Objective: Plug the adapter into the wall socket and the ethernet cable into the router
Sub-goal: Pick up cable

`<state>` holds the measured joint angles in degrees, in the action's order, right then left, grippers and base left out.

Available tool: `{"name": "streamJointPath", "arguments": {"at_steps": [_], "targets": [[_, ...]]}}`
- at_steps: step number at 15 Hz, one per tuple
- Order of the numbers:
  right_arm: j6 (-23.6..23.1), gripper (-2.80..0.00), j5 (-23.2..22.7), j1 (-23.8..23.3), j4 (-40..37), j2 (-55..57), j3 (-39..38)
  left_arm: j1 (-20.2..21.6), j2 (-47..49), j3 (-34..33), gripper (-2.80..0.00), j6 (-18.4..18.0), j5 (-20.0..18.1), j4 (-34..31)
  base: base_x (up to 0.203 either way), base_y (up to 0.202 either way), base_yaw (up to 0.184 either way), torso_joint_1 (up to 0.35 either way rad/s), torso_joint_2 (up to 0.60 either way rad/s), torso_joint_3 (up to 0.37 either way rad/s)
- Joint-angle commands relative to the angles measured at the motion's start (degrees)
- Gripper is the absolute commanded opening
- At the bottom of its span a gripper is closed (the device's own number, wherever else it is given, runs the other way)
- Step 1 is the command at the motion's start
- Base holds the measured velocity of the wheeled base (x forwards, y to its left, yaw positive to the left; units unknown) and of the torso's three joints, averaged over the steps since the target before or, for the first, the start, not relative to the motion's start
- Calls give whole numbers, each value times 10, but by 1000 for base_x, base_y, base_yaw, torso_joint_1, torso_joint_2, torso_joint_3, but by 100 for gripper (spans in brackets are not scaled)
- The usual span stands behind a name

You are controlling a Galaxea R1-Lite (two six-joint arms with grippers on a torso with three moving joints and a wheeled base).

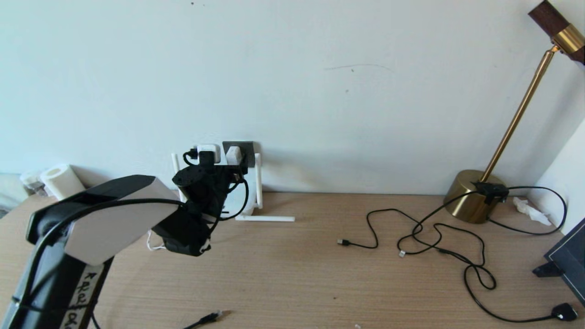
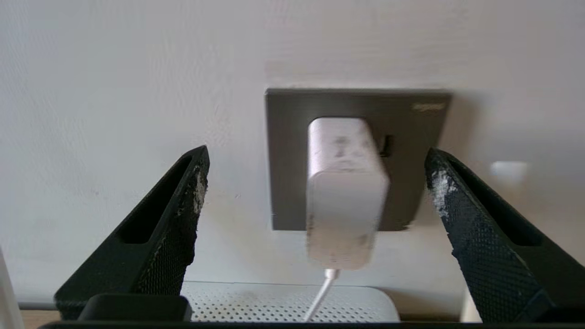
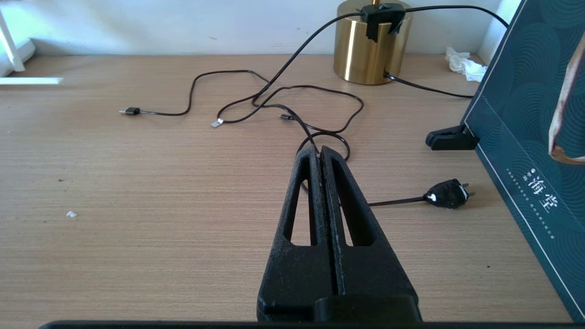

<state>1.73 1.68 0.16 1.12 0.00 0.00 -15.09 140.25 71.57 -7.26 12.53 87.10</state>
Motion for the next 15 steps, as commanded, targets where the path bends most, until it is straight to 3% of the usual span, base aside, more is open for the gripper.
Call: {"name": "streamJointPath", "arguments": {"at_steps": [1, 6, 11, 13, 15], "targets": [[0, -280, 1, 0, 0, 0, 0, -16, -39, -26, 0, 0, 0, 6, 0, 0, 0, 0, 0, 0], [0, -280, 1, 0, 0, 0, 0, -35, -90, -62, 0, 0, 3, 6, 0, 0, 0, 0, 0, 0], [0, -280, 0, 0, 0, 0, 0, -40, -289, -209, 0, -7, -18, -10, 0, 0, 0, 0, 0, 0], [0, -280, 0, 0, 0, 0, 0, -36, -406, -282, 0, -18, -58, -69, 0, 0, 0, 0, 0, 0], [0, -280, 1, 0, 0, 0, 0, -31, -536, -332, 0, -27, -117, -229, 0, 0, 0, 0, 0, 0]]}}
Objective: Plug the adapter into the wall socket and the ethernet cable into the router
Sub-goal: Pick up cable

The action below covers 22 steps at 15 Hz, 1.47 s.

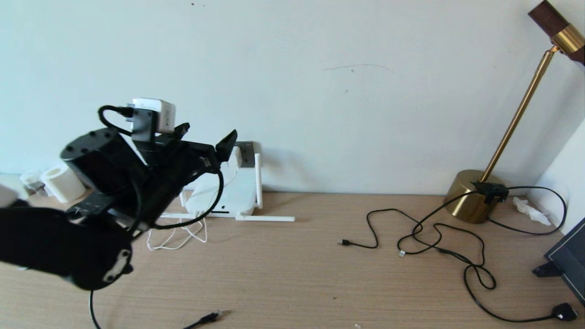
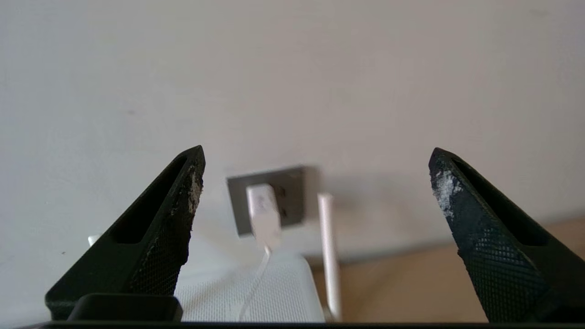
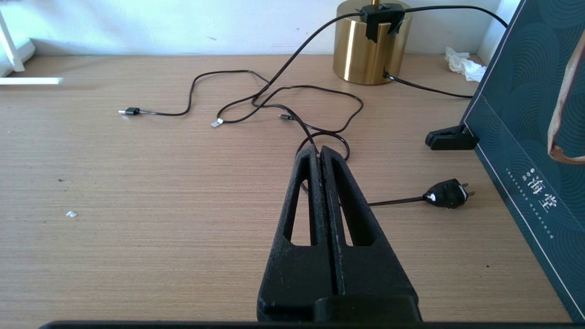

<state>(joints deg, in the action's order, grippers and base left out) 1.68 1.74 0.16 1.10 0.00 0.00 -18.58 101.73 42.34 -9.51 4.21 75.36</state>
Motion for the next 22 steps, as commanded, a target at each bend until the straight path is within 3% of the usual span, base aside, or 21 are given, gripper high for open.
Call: {"name": "streamJointPath", "arguments": {"at_steps": [1, 3, 4, 5, 6, 7, 10, 13, 18, 22], "targets": [[0, -280, 0, 0, 0, 0, 0, 5, -206, -52, 0, -16, -66, -238, 0, 0, 0, 0, 0, 0], [0, -280, 0, 0, 0, 0, 0, 8, -289, -64, 0, -70, -127, -547, 0, 0, 0, 0, 0, 0], [0, -280, -1, 0, 0, 0, 0, 9, -317, -69, 0, -114, -149, -683, 0, 0, 0, 0, 0, 0], [0, -280, 0, 0, 0, 0, 0, 9, -335, -74, 0, -173, -165, -801, 0, 0, 0, 0, 0, 0], [0, -280, 0, 0, 0, 0, 0, 10, -342, -81, 0, -258, -175, -886, 0, 0, 0, 0, 0, 0], [0, -280, 0, 0, 0, 1, 0, 11, -334, -89, 0, -333, -171, -929, 0, 0, 0, 0, 0, 0], [1, -280, -1, 0, 0, 0, 0, 14, -243, -89, 0, -488, -111, -976, 0, 0, 0, 0, 0, 0], [0, -280, 0, 0, 0, 0, 0, 15, -164, -62, 0, -576, -46, -1028, 0, 0, 0, 0, 0, 0], [0, -280, -1, 0, 0, 0, 0, 21, -93, -22, 0, -589, -36, -1021, 0, 0, 0, 0, 0, 0], [1, -280, 0, 0, 0, 1, 0, 21, -29, 45, 0, -583, -66, -1004, 0, 0, 0, 0, 0, 0]]}}
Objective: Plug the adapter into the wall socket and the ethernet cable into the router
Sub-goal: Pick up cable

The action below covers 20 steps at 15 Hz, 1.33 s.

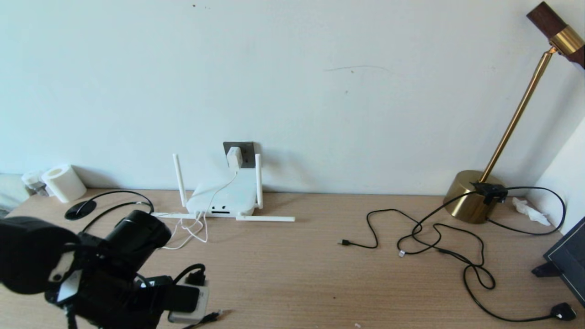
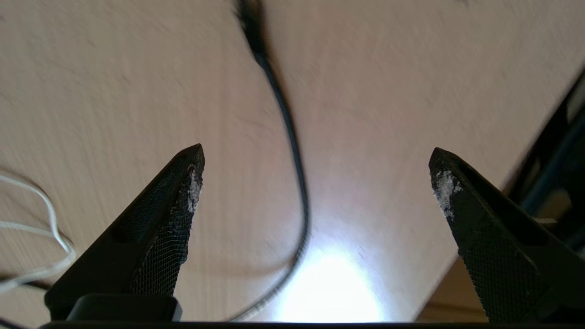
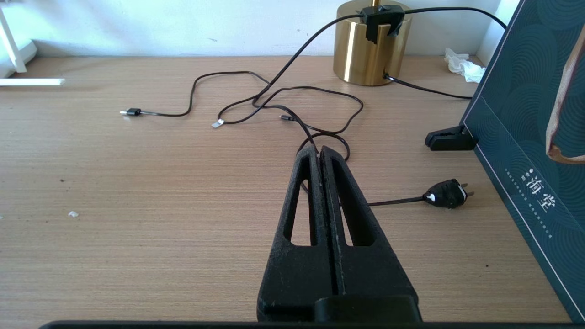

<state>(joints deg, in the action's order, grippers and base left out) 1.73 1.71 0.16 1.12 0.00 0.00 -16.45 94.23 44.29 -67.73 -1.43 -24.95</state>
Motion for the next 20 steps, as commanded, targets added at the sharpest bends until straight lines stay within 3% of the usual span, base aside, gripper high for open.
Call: {"name": "streamJointPath", "arguments": {"at_steps": [1, 4, 9, 16, 20], "targets": [[0, -280, 0, 0, 0, 0, 0, 0, 66, 37, 0, 7, -24, 1, 0, 0, 0, 0, 0, 0], [-1, -280, 0, 0, 0, 1, 0, 6, 117, 50, 0, 51, -55, 58, 0, 0, 0, 0, 0, 0], [0, -280, 0, 0, 0, 1, 0, 30, 164, 42, 0, 53, -56, 93, 0, 0, 0, 0, 0, 0], [0, -280, 0, 0, 0, 0, 0, 27, 181, 40, 0, 54, -56, 114, 0, 0, 0, 0, 0, 0], [0, -280, 0, 0, 0, 0, 0, 19, 184, 40, 0, 74, -55, 127, 0, 0, 0, 0, 0, 0]]}}
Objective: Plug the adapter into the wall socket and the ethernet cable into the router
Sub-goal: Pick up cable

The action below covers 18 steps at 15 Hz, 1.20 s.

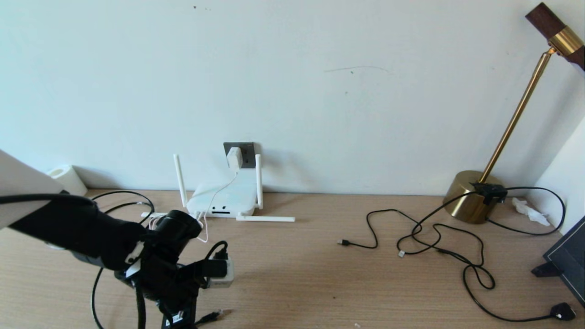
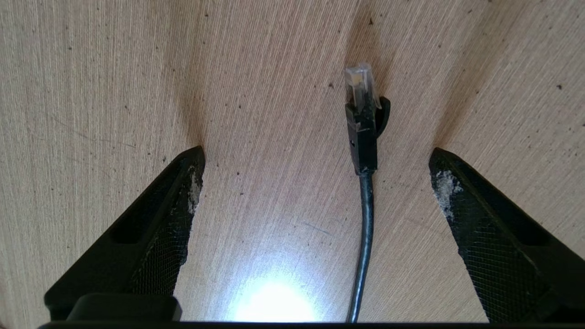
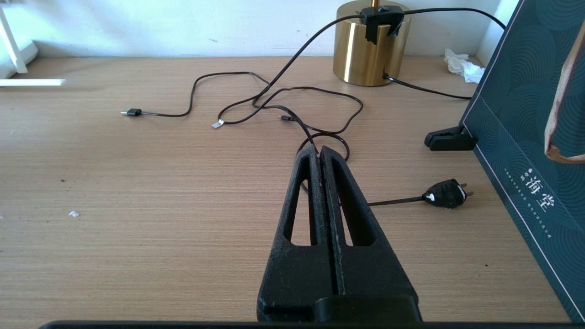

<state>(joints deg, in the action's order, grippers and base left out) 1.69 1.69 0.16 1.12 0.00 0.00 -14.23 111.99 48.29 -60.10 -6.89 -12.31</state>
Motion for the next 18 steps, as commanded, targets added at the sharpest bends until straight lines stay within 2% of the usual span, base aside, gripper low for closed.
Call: {"name": "streamJointPath", "arguments": {"at_steps": [1, 5, 6, 15, 18], "targets": [[0, -280, 0, 0, 0, 0, 0, -3, 8, 0, 0, -2, 2, 4, 0, 0, 0, 0, 0, 0], [0, -280, 0, 0, 0, 1, 0, -3, 9, -2, 0, -1, 2, 4, 0, 0, 0, 0, 0, 0], [1, -280, 1, 0, 0, 0, 0, -3, 9, -2, -280, -2, 2, 5, 0, 0, 0, 0, 0, 0], [0, -280, 0, 0, 0, 0, 0, -3, 7, -14, -280, -1, 0, 5, 0, 0, 0, 0, 0, 0], [1, -280, 0, 0, 0, 0, 0, -3, -20, -12, -280, -1, -2, 7, 0, 0, 0, 0, 0, 0]]}}
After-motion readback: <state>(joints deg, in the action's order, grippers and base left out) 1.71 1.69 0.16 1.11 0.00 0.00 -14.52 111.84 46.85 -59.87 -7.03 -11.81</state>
